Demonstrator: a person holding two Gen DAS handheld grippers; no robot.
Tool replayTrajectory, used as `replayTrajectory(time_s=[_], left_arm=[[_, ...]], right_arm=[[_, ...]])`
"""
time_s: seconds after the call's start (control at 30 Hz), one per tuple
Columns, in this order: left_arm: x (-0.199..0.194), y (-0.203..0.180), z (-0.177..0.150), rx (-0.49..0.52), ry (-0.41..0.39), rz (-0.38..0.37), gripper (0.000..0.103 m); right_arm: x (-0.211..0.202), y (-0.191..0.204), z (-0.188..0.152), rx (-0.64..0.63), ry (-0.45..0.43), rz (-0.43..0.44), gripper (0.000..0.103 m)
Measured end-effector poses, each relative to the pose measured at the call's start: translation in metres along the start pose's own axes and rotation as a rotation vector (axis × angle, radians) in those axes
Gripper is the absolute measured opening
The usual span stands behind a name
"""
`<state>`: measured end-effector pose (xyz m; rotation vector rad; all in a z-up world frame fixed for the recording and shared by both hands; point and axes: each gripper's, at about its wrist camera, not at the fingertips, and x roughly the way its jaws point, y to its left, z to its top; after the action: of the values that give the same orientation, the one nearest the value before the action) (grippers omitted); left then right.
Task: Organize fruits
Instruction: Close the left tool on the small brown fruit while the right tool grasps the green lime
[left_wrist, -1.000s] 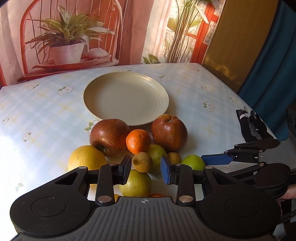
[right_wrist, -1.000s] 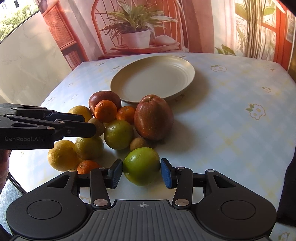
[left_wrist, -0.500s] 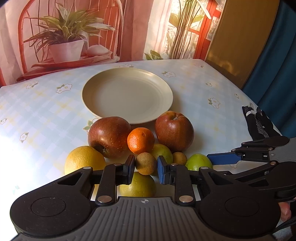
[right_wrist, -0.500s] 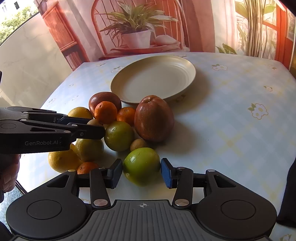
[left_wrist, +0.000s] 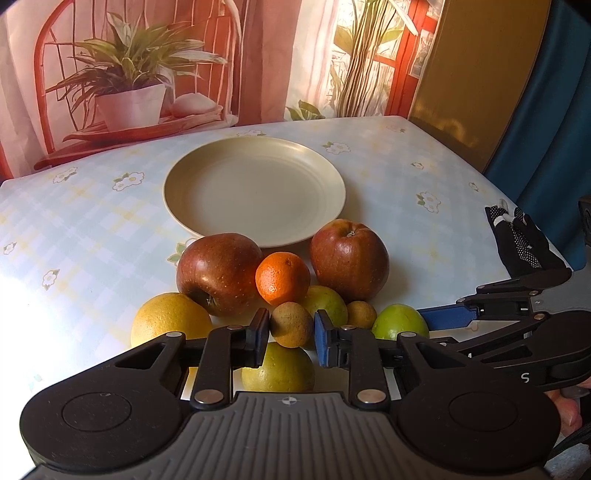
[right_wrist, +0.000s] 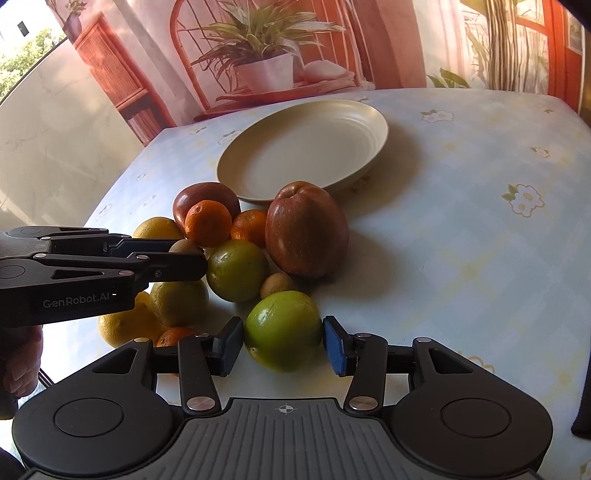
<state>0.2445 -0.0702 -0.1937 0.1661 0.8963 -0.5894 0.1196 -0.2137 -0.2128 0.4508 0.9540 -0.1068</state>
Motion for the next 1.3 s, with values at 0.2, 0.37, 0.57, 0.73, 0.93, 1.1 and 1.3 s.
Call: replayTrajectory(time_s=[0.2,0.37,0.57,0.73,0.93,1.1,1.3], left_arm=[[0.002,0.000,-0.001,0.008,0.000,0.007,0.028],[-0.004,-0.002,-0.002,0.015,-0.018,0.024,0.028],[-0.019,0.007,0.000,-0.023,-0.059,0.047,0.028],[-0.028,0.016,0.006,-0.078,-0.080,0.047,0.028],[-0.036,0.026,0.011,-0.141,-0.104,0.049,0.028],[-0.036,0.033,0.013,-0.189,-0.110,0.052,0.028],[-0.036,0.037,0.015,-0.200,-0.113,0.059,0.028]], right_arm=[[0.000,0.000,0.000,0.000,0.000,0.004,0.043],[-0.002,0.000,-0.001,0.003,-0.005,0.001,0.043],[-0.012,0.001,0.000,0.007,-0.035,0.001,0.043],[-0.020,0.002,0.006,-0.007,-0.057,0.001,0.043],[-0.029,0.004,0.020,-0.029,-0.080,-0.005,0.043],[-0.036,0.006,0.032,-0.046,-0.103,-0.010,0.043],[-0.040,0.008,0.039,-0.061,-0.118,-0.021,0.043]])
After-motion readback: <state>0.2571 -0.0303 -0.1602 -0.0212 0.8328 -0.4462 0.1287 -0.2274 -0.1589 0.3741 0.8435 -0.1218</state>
